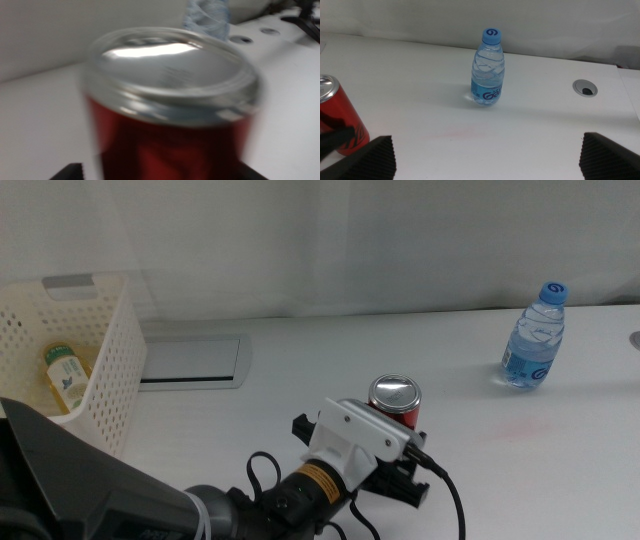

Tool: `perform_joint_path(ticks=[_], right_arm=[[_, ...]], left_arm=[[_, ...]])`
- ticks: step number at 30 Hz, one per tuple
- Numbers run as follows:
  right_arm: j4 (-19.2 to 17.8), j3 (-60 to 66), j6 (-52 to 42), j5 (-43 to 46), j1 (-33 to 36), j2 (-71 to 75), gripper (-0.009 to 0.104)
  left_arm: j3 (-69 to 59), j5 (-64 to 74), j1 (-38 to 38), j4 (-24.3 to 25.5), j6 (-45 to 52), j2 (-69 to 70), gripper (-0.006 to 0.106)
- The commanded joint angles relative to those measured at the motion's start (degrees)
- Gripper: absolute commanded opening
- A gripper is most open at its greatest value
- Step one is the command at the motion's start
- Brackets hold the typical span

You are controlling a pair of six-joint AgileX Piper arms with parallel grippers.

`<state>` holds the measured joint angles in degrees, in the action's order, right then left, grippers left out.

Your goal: Use arms to grab the bottles and put them into the dustbin to the left of the table.

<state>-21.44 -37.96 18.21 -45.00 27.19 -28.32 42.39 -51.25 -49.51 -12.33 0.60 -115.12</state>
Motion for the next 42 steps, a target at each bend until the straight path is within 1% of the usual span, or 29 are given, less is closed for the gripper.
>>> perform_joint_path(ticks=[1,2,5,6,7,8,9,11,15,18,22,23,24,26,27,33,39,42], right_arm=[[-0.77,-0.18,0.04,0.46,-0.46,0.21,0.103],[-0.77,-0.18,0.04,0.46,-0.46,0.21,0.103],[-0.77,-0.18,0.04,0.74,-0.46,0.21,0.103],[-0.77,-0.18,0.04,0.88,-0.46,0.21,0.103],[-0.77,-0.18,0.04,0.87,-0.46,0.21,0.103],[-0.77,-0.18,0.04,0.87,-0.46,0.21,0.103],[-0.77,-0.18,0.04,0.87,-0.46,0.21,0.103],[-0.77,-0.18,0.04,0.87,-0.46,0.21,0.103],[-0.77,-0.18,0.04,0.87,-0.46,0.21,0.103],[-0.77,-0.18,0.04,0.87,-0.46,0.21,0.103],[-0.77,-0.18,0.04,1.21,-0.46,0.21,0.103],[-0.77,-0.18,0.04,1.53,-0.46,0.21,0.103],[-0.77,-0.18,0.04,2.27,-0.46,0.21,0.103],[-0.77,-0.18,1.18,3.65,-0.46,0.21,0.103],[-0.77,-0.18,1.41,4.50,-0.46,0.21,0.103],[-0.77,-0.18,1.41,4.81,-0.46,0.21,0.103],[-0.77,-0.18,1.41,4.70,-0.46,0.21,0.103],[-0.77,-0.18,1.41,4.70,-0.46,0.21,0.103]], left_arm=[[0.97,0.28,1.00,-1.72,-1.39,-0.28,0.071],[0.96,0.45,1.33,-1.98,-1.38,-0.28,0.069],[0.96,1.50,2.03,-1.98,-1.38,-0.28,0.050],[0.96,2.08,2.09,-1.98,-1.71,-0.28,0.041],[0.96,2.41,2.09,-1.98,-1.87,-0.28,0.029],[0.96,2.41,2.09,-1.98,-1.87,-0.28,0.020],[0.96,2.50,2.09,-1.82,-2.11,0.53,-0.003],[0.96,2.67,2.16,-1.58,-2.11,2.17,-0.003],[1.10,4.85,2.89,-1.59,1.46,7.87,-0.003],[2.96,13.95,5.13,-1.71,6.30,13.60,-0.003],[6.28,26.00,10.81,-2.11,12.21,22.01,-0.003],[7.16,29.48,12.78,-2.11,13.00,23.64,-0.003],[9.53,36.25,17.24,-2.11,14.80,27.57,-0.003],[11.78,41.83,21.60,-2.11,16.73,30.90,-0.003],[14.58,48.70,26.71,-1.91,18.48,34.19,-0.003],[23.36,67.74,42.29,-1.58,17.74,38.35,-0.003],[26.59,77.08,57.56,-1.58,12.91,37.07,-0.003],[26.59,79.82,63.04,-1.58,10.00,35.17,-0.003]])
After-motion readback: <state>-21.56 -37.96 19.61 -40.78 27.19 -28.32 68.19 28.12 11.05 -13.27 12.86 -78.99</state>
